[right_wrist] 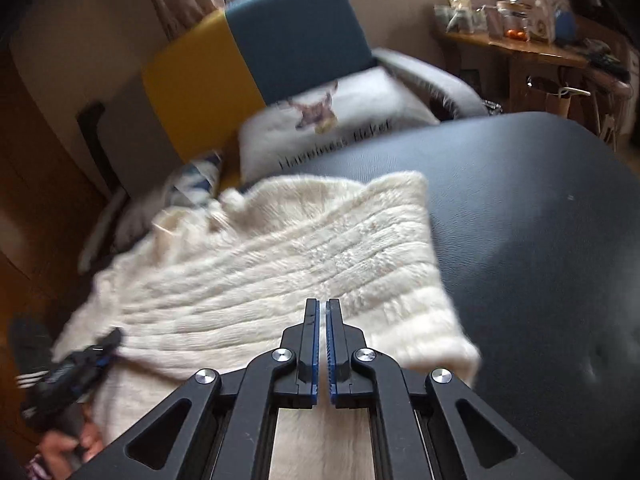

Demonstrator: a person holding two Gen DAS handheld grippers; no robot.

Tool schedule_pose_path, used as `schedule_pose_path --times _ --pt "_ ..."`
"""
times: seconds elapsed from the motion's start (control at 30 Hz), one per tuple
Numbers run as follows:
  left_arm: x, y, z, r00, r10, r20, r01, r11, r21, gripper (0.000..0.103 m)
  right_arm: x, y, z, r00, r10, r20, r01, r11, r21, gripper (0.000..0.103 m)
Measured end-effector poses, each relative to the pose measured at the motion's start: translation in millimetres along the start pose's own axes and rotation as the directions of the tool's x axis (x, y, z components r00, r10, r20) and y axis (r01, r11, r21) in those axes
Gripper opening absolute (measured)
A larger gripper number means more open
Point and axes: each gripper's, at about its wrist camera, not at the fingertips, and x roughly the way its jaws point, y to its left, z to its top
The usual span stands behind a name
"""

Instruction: Fold clothes

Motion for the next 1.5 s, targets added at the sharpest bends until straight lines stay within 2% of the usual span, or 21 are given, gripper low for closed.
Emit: schedule_pose_path --times 0.03,0.2,0.43,0.57,0.6,0.67,0.73,0.87,0.9,0.97,1.03,1.07,1.17,1.27,1.4,1.47,1.5 --pt "-1 1 -1 1.000 0.001 0.007 -0.001 1.000 -0.003 0.024 7 0 2 1.000 -0.017 -0.019 0.017 1.000 -0.009 0.004" --pt "-1 1 -1 1.000 0.014 0.021 -0.014 1.000 0.001 0.024 4 -24 0 0.997 -0.083 0.012 0.082 0.996 0.031 0.000" --pt "2 3 0 1.000 0.002 0.019 -0.002 1.000 -0.001 0.024 -1 -57 -3 0.984 -0.170 0.052 0.165 0.982 0.088 0.000" --pt "3 4 1 1.000 0.005 0.013 -0.005 1.000 0.005 0.024 -11 -57 -1 0.993 -0.110 0.049 0.106 0.991 0.085 0.000" --pt "3 4 1 1.000 0.004 0.013 -0.004 1.000 0.004 0.023 -19 -56 -1 0.994 -0.094 0.061 0.088 0.991 0.097 0.005" --pt "3 5 1 1.000 0.003 0.013 -0.003 1.000 0.003 0.023 -35 -50 -2 0.993 -0.045 0.112 0.033 0.994 0.105 0.009" --pt "3 4 1 1.000 0.011 0.012 -0.011 1.000 0.007 0.023 -33 -39 -3 0.995 -0.046 0.090 0.040 0.997 0.061 0.014" --pt "2 1 -2 0.999 0.036 0.013 -0.036 0.999 0.015 0.023 -11 -44 -12 0.996 -0.082 0.019 0.080 0.994 0.076 0.014" --pt "1 1 -2 0.999 0.042 0.013 -0.043 0.999 0.017 0.022 -7 -49 -16 0.996 -0.088 0.010 0.086 0.992 0.088 0.011" --pt "0 0 -4 0.998 0.055 0.013 -0.055 0.998 0.021 0.020 -7 -53 -19 0.996 -0.088 0.031 0.085 0.991 0.100 0.010" --pt "-1 -1 -5 0.998 0.068 0.014 -0.068 0.997 0.025 0.020 -13 -45 -19 0.989 -0.145 0.015 0.143 0.984 0.109 0.010" --pt "-1 -2 -5 0.997 0.074 0.014 -0.075 0.997 0.027 0.020 -18 -37 -20 0.988 -0.155 0.020 0.152 0.983 0.102 0.014" --pt "-3 -3 -7 0.996 0.093 0.015 -0.094 0.995 0.033 0.020 -29 11 -37 0.995 -0.081 0.050 0.082 0.996 -0.022 0.019" --pt "-4 -5 -9 0.994 0.110 0.016 -0.111 0.993 0.037 0.020 -28 58 -55 0.996 -0.043 0.073 0.054 0.988 -0.146 0.019" --pt "-19 2 -14 0.997 0.077 -0.001 -0.077 0.997 -0.014 0.020 -7 89 -59 0.997 0.053 0.049 -0.044 0.983 -0.180 0.019" --pt "-32 2 -14 0.997 0.068 -0.027 -0.068 0.998 -0.002 0.023 15 94 -61 0.999 0.039 -0.006 -0.040 0.982 -0.186 0.021" --pt "-40 4 -14 0.997 0.063 -0.035 -0.063 0.998 0.002 0.023 18 94 -61 0.999 0.032 0.001 -0.031 0.982 -0.188 0.021"
